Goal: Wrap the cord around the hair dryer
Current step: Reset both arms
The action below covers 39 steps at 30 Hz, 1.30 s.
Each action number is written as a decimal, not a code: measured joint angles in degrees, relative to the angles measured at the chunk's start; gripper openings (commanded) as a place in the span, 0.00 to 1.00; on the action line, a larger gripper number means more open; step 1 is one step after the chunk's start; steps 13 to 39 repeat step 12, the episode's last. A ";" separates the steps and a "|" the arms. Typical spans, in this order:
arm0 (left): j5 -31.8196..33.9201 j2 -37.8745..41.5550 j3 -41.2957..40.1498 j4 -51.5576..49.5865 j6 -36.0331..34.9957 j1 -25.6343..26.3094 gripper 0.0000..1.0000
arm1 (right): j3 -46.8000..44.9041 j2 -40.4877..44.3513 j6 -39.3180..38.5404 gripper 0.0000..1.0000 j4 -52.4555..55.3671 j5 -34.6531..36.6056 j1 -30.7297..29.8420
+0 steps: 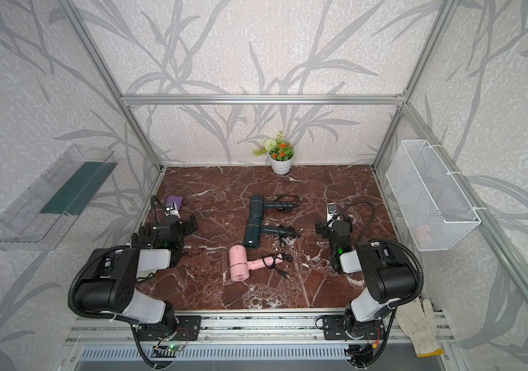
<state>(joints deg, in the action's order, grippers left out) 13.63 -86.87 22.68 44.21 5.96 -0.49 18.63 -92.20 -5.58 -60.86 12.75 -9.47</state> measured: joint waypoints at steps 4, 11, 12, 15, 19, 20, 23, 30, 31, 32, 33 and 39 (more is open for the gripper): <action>-0.02 0.00 0.00 0.00 -0.02 0.00 1.00 | 0.02 0.00 0.00 0.99 0.17 0.24 0.00; 0.00 0.00 0.00 0.00 -0.02 0.00 0.99 | 0.13 0.00 0.00 0.99 0.96 0.24 0.00; -0.02 0.00 0.00 0.00 -0.02 0.00 0.99 | 0.17 0.00 0.00 0.99 1.01 0.24 0.00; -0.02 0.00 0.00 0.00 -0.02 0.00 0.99 | 0.17 0.00 0.00 0.99 1.01 0.24 0.00; -0.02 0.00 0.00 0.00 -0.02 0.00 0.99 | 0.17 0.00 0.00 0.99 1.01 0.24 0.00; -0.02 0.00 0.00 0.00 -0.02 0.00 0.99 | 0.17 0.00 0.00 0.99 1.01 0.24 0.00; -0.02 0.00 0.00 0.00 -0.02 0.00 0.99 | 0.17 0.00 0.00 0.99 1.01 0.24 0.00; -0.02 0.00 0.00 0.00 -0.02 0.00 0.99 | 0.17 0.00 0.00 0.99 1.01 0.24 0.00; -0.02 0.00 0.00 0.00 -0.02 0.00 0.99 | 0.17 0.00 0.00 0.99 1.01 0.24 0.00; -0.02 0.00 0.00 0.00 -0.02 0.00 0.99 | 0.17 0.00 0.00 0.99 1.01 0.24 0.00; -0.02 0.00 0.00 0.00 -0.02 0.00 0.99 | 0.17 0.00 0.00 0.99 1.01 0.24 0.00; -0.02 0.00 0.00 0.00 -0.02 0.00 0.99 | 0.17 0.00 0.00 0.99 1.01 0.24 0.00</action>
